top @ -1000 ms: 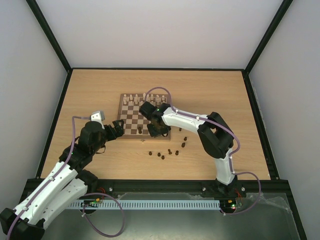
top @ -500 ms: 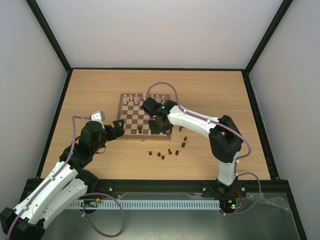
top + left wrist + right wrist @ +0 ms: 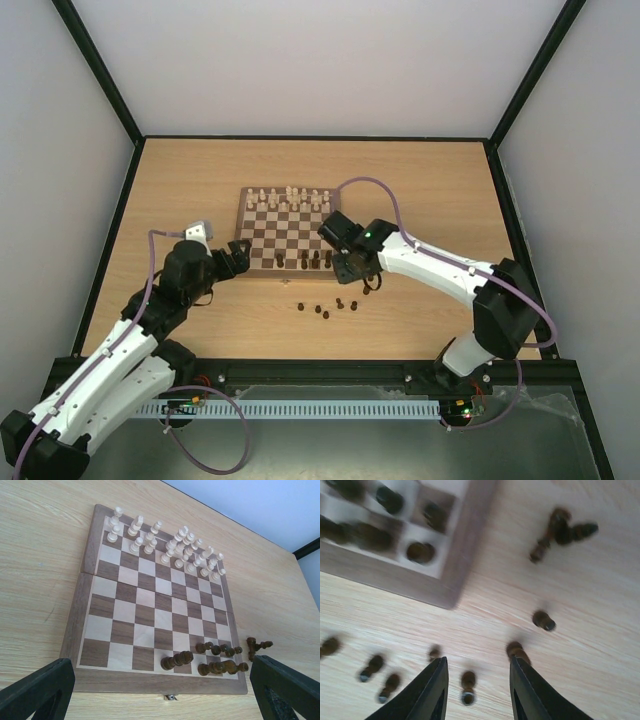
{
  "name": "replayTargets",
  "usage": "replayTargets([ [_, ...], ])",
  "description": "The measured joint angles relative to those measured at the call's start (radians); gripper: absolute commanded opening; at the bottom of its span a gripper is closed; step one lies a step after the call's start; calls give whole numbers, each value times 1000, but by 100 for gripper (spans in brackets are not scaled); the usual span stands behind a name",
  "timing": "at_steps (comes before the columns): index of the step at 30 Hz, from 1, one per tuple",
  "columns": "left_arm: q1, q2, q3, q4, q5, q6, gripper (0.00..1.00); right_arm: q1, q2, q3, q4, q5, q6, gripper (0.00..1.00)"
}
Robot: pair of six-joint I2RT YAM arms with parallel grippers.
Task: Set up the chess pieces on the board
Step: Pick up the chess piece at the center of the board.
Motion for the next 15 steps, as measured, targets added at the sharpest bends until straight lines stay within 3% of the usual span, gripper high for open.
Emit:
replayTargets([
  [7,0,12,0,10,10,0,99,-50,-34,-176,33,-9,28,36],
  [15,0,14,-2,11,16,0,99,-65,-39,-245,88,-20,41,39],
])
